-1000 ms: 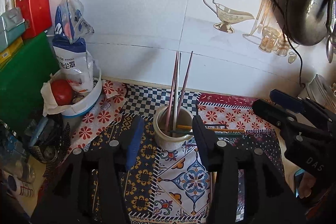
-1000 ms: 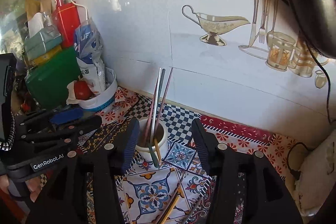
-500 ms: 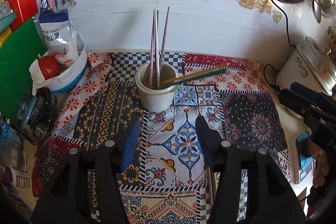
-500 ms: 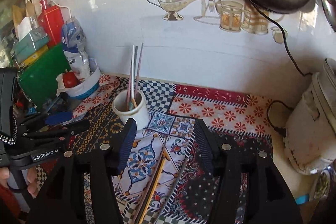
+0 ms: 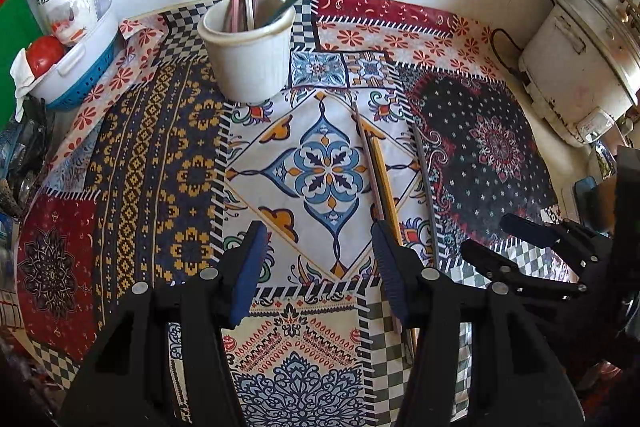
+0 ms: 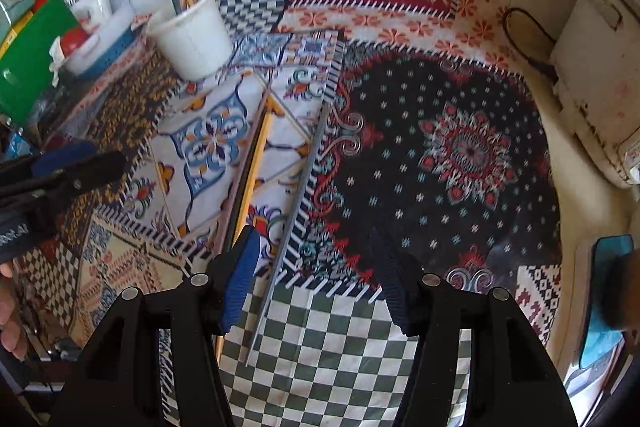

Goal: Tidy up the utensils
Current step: 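Move both open tools back down to the stick bundle, then grasp a brown stick with the left tool while the right tool grasps a dark grey stick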

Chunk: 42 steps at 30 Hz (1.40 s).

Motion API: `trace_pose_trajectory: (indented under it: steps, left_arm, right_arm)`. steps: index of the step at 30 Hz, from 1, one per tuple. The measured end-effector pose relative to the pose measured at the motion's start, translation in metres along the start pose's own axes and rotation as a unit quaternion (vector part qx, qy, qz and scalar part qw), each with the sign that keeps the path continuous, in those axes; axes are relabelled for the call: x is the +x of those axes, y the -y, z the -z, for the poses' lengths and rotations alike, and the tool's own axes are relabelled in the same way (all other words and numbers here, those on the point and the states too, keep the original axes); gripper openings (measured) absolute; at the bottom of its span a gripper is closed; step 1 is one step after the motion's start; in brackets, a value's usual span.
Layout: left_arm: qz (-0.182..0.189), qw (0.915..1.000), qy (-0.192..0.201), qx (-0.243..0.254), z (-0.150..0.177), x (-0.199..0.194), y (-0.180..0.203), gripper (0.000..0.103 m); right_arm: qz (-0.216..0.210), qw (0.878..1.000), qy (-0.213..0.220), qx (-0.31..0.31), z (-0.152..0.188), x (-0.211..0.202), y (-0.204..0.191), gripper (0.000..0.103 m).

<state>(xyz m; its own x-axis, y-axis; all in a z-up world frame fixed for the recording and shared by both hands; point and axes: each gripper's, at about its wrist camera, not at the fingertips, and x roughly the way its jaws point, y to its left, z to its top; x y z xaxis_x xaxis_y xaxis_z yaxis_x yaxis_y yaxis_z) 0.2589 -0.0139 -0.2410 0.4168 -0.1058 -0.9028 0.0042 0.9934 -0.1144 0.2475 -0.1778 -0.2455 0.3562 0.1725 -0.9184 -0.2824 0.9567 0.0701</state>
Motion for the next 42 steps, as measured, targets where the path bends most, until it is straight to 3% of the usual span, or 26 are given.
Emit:
trace_pose_trajectory:
  steps: [6, 9, 11, 16, 22, 25, 33, 42]
  left_arm:
    - [0.009, 0.9997, -0.023, 0.004, 0.012, 0.013, -0.001, 0.053]
    - [0.013, 0.9992, -0.036, 0.013, 0.014, 0.022, 0.005, 0.043]
    - [0.015, 0.9987, -0.043, 0.020, 0.013, 0.028, 0.010, 0.035]
    - [0.026, 0.9973, -0.059, 0.034, 0.010, 0.044, 0.024, 0.029]
    - [0.045, 0.9951, -0.078, 0.040, 0.006, 0.063, 0.037, 0.022]
    - [0.058, 0.9934, -0.094, 0.032, 0.004, 0.074, 0.039, 0.016]
    - [0.088, 0.9908, -0.103, -0.009, 0.000, 0.084, 0.026, 0.012]
    - [0.048, 0.9941, -0.096, -0.008, -0.009, 0.084, 0.012, 0.012]
  right_arm:
    - [-0.008, 0.999, -0.036, -0.011, 0.011, 0.029, -0.007, 0.053]
    - [0.000, 0.999, -0.040, -0.022, 0.013, 0.036, -0.007, 0.053]
    - [0.009, 0.999, -0.038, -0.028, 0.016, 0.036, -0.005, 0.049]
    - [0.017, 0.999, -0.030, -0.040, 0.022, 0.030, 0.010, 0.035]
    - [0.028, 0.999, -0.033, -0.006, 0.024, 0.024, 0.040, 0.023]
    - [0.015, 0.999, -0.042, 0.008, 0.022, 0.021, 0.052, 0.023]
    - [-0.010, 0.999, -0.051, 0.000, 0.007, 0.030, 0.052, 0.023]
    - [-0.035, 0.998, -0.052, -0.025, -0.026, 0.051, 0.038, 0.023]
